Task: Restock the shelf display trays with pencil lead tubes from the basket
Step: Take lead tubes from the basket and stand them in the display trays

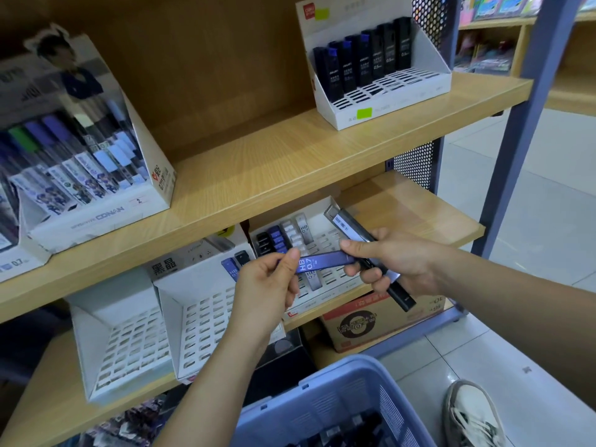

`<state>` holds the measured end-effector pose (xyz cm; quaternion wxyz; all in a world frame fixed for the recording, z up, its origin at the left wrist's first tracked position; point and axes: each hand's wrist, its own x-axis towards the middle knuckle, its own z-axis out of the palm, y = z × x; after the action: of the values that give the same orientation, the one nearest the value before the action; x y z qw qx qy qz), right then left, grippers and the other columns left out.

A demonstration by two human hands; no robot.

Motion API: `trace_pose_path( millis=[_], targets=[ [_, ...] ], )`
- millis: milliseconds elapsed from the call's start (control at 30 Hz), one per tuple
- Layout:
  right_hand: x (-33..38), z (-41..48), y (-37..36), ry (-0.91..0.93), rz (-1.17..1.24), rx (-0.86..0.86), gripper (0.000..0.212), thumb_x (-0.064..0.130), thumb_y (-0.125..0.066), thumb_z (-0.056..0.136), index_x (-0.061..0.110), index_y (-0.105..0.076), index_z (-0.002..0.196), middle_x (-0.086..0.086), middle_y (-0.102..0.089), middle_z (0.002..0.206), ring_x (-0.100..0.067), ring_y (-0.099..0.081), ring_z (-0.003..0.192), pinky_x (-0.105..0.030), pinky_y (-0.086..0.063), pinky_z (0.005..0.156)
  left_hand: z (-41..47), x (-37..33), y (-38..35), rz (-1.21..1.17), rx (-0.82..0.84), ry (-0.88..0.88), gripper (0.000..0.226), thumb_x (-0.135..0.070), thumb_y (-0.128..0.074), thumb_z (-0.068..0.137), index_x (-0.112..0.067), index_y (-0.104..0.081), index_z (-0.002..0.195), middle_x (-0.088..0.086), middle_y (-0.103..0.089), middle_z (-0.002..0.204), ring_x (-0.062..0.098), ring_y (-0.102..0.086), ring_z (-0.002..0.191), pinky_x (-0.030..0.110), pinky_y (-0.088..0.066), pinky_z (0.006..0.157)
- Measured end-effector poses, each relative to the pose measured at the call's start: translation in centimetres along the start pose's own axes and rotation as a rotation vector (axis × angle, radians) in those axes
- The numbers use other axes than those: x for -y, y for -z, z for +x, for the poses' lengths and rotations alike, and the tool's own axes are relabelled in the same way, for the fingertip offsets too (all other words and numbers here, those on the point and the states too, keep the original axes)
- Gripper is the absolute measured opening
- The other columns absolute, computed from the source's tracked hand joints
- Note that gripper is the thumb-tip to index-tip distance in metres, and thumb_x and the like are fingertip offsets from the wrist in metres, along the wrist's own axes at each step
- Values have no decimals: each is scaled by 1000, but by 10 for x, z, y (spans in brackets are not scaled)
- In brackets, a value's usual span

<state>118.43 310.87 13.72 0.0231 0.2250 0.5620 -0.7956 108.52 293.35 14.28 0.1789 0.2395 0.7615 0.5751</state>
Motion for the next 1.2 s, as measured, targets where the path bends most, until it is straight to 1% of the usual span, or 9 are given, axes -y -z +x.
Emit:
trace_pose_path(
  millis=[100, 200, 300, 500, 567, 700, 867, 1033, 1200],
  targets=[
    [-4, 2, 1, -16, -18, 27, 15, 22, -58, 96, 7, -57, 100, -7, -63, 70, -5, -36, 43, -14, -32, 36, 2, 4, 3, -137, 57, 45, 14, -16, -55, 95, -9, -67, 94, 7, -67, 72, 15, -61, 63, 20, -50, 57],
    [-9, 5, 0, -65, -89, 40, 27, 31, -57, 96, 7, -58, 109, -6, -62, 68, -5, -35, 42, -15, -31, 36, -1, 9, 5, -154, -2, 32, 10, -11, -59, 91, -11, -68, 96, 6, -74, 83, 19, -70, 79, 24, -56, 72],
    [-14, 9, -1, -129, -155, -2, 37, 45, -56, 94, 11, -57, 109, -2, -50, 62, -7, -30, 42, -17, -26, 35, -4, 13, 18, -128, -121, 17, 14, -5, -63, 88, -11, -68, 98, 7, -74, 82, 19, -71, 75, 21, -56, 68],
    [-18, 13, 0, -142, -112, -124, 28, 40, -54, 98, 12, -52, 101, -1, -46, 57, -11, -31, 42, -19, -26, 36, 13, 18, 50, 162, -267, -119, 17, -12, -60, 92, -26, -67, 99, -4, -72, 80, 7, -69, 74, 15, -51, 70],
    [-20, 14, 0, -130, -96, -160, 28, 38, -54, 99, 11, -51, 98, -2, -46, 57, -11, -32, 42, -19, -27, 36, 23, 17, 49, 211, -231, -157, 18, -13, -56, 95, -27, -65, 101, -4, -71, 84, 10, -69, 78, 18, -52, 72],
    [-21, 14, -1, -122, -56, -190, 27, 36, -55, 99, 9, -54, 99, -4, -47, 63, -12, -37, 44, -18, -31, 37, 47, 24, 38, 427, -110, -219, 24, -11, -55, 95, -12, -66, 117, 0, -70, 89, 17, -68, 82, 31, -56, 82],
    [-15, 13, -6, -118, 73, -175, 27, 35, -54, 99, 9, -57, 100, -5, -51, 63, -13, -43, 46, -20, -38, 36, 63, 33, 26, 660, -69, -264, 29, -17, -63, 91, -14, -66, 119, 3, -70, 111, 5, -59, 90, 10, -39, 80],
    [-14, 12, -9, -116, 83, -136, 27, 36, -53, 100, 9, -56, 99, -3, -48, 60, -12, -41, 43, -20, -36, 34, 68, 32, 25, 750, -60, -299, 28, -21, -64, 91, -16, -68, 118, 2, -72, 105, 7, -60, 85, 11, -39, 78],
    [-16, 12, -9, -140, 41, -113, 28, 38, -53, 99, 11, -56, 96, -2, -46, 59, -11, -37, 42, -18, -32, 34, 71, 34, 29, 719, -51, -281, 26, -20, -66, 89, -16, -69, 115, 2, -72, 104, 6, -60, 83, 8, -38, 74]
  ],
)
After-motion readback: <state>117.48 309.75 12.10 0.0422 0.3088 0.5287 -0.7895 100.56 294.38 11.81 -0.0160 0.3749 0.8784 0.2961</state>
